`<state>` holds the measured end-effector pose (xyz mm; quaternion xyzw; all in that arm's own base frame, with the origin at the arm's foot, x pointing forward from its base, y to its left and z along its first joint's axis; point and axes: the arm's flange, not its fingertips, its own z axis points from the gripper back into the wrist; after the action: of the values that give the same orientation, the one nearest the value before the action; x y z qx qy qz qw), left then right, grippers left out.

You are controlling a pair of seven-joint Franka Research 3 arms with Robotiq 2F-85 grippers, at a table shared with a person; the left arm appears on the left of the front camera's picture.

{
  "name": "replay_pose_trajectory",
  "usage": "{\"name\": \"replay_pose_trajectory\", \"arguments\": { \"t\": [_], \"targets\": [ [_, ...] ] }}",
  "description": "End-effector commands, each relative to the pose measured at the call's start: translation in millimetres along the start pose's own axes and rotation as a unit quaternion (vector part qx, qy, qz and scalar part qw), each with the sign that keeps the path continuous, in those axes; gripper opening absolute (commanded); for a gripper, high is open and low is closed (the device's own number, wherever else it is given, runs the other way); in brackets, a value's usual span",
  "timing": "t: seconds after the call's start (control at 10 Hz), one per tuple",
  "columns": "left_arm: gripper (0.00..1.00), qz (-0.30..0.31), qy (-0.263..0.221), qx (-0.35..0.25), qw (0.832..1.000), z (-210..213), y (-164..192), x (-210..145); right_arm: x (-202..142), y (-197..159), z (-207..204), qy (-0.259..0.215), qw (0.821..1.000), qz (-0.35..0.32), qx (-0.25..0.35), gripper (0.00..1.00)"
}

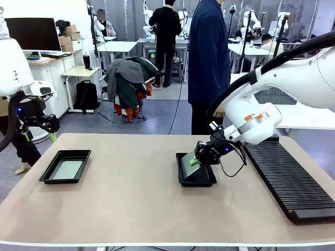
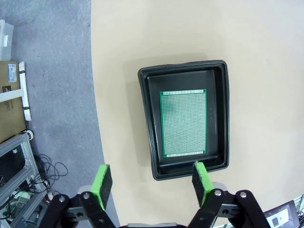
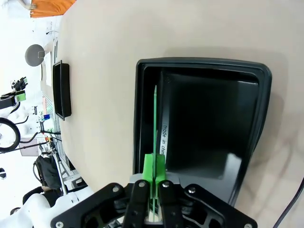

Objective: Inspect and transfer BCBs to ESD trays.
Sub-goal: Pick up the Blank PCB from the PCB Rack and place it in the right ESD tray.

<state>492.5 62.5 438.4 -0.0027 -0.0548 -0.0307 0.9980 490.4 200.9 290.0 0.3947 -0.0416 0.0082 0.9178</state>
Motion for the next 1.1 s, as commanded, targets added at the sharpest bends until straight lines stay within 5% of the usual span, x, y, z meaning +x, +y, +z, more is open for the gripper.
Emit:
{"name": "replay_pose_trajectory", "arguments": {
  "t": [0.0,1.0],
  "targets": [
    [0.9,0.001,-0.003,-0.002,1.0,-1.6,0.5,-1.4,2.6,-3.0,-5.1,-0.015,1.0,0.003,-0.001,0.03],
    [0.9,0.001,-0.003,-0.002,1.0,-1.6,0.5,-1.4,0.3,-2.1,-1.7,0.0,1.0,-0.002,-0.001,0.03]
  ]
}}
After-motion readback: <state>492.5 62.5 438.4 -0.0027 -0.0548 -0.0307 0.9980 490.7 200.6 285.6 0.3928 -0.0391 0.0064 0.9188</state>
